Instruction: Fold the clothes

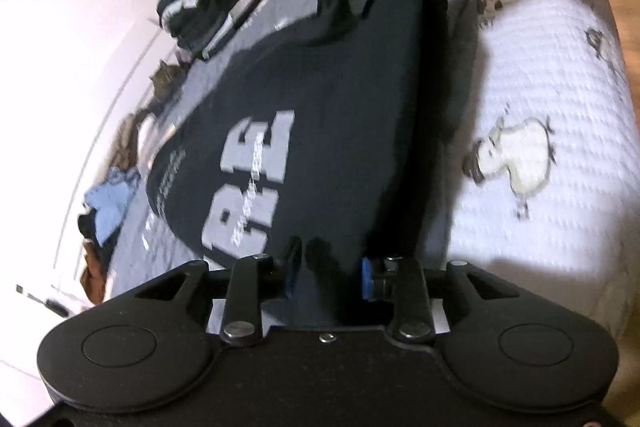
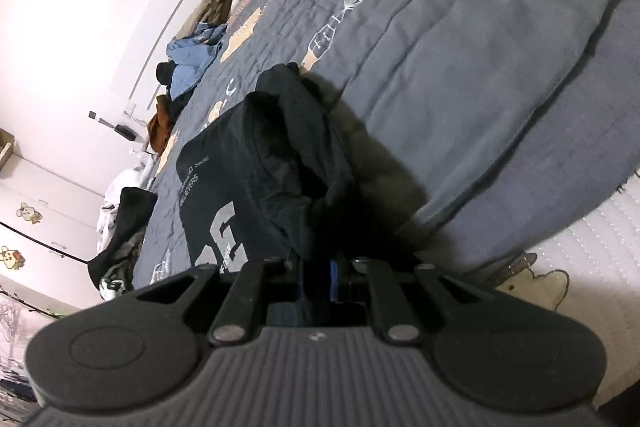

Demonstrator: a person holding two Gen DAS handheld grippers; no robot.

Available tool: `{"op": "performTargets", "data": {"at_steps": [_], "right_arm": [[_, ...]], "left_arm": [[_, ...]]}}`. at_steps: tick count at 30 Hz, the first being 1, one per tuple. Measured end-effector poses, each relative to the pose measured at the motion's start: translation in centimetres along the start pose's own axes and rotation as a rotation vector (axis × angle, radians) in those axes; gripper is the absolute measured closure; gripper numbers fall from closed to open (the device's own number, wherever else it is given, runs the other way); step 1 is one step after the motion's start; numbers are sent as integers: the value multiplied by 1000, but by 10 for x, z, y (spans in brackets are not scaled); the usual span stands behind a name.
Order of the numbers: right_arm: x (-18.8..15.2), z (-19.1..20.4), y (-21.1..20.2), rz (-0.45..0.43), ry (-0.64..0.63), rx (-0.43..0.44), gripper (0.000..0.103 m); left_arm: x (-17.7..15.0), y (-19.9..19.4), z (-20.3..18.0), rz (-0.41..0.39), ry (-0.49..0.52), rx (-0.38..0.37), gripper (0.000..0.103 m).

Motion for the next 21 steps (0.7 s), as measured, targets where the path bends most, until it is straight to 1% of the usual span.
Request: {"op": "performTargets", "data": {"at_steps": [1,2,3,4,6,8,11,12,13,14,15,16,17,18,20,21], "right_arm": [[0,0,0,-2,-5,-2,92],[0,-1,0,-3,-3,-3,92],[0,-2,0,-3,-1,-4,92],[0,-2,0,-1,-8,-8,92],[-1,2,0,15,-59,-31,91],[-1,6,-1,31,-111,-55,91],[-1,12,-2,55,-189,-90,89],[-1,14,-2,63,-215,-102,89],[-2,16,-3,71,-240,-114,88],[-2,17,-3,79,-266,-125,87],[-2,19,-3,87,-292,-137,86],[-1,21,-5,94,-316,-147,83],[1,23,-9,97,-335,-151,83],[4,24,-14,96,-350,-153,83],[11,26,-24,92,-377,-157,83],[14,26,-28,78,-383,-162,83]], "left_arm": [[1,2,1,-3,6,3,74],[1,4,2,2,13,5,82],[-3,6,5,38,22,1,91],[-8,7,8,72,27,-2,92],[-20,4,16,118,12,-14,92],[-27,-1,22,132,-2,-21,92],[-25,-6,22,126,-26,-37,91],[-24,-8,22,120,-34,-50,89],[-23,-12,24,116,-60,-81,87],[-23,-16,26,108,-88,-116,78],[-22,-22,29,88,-126,-166,66],[-20,-28,32,68,-165,-215,59],[-19,-34,35,45,-204,-263,48],[-18,-39,40,14,-253,-303,48],[-13,-50,55,-58,-390,-375,48],[-10,-52,61,-80,-454,-390,48]]}}
Point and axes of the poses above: each gripper's, at about its wrist camera, not at the fingertips, and y roughly the way its jaws point, z to its left, x to its top, the point moved 6 cm from there along y, roughly the way its jaws point, and after that the axes turned 2 degrees about -x, right-handed, at the moved point
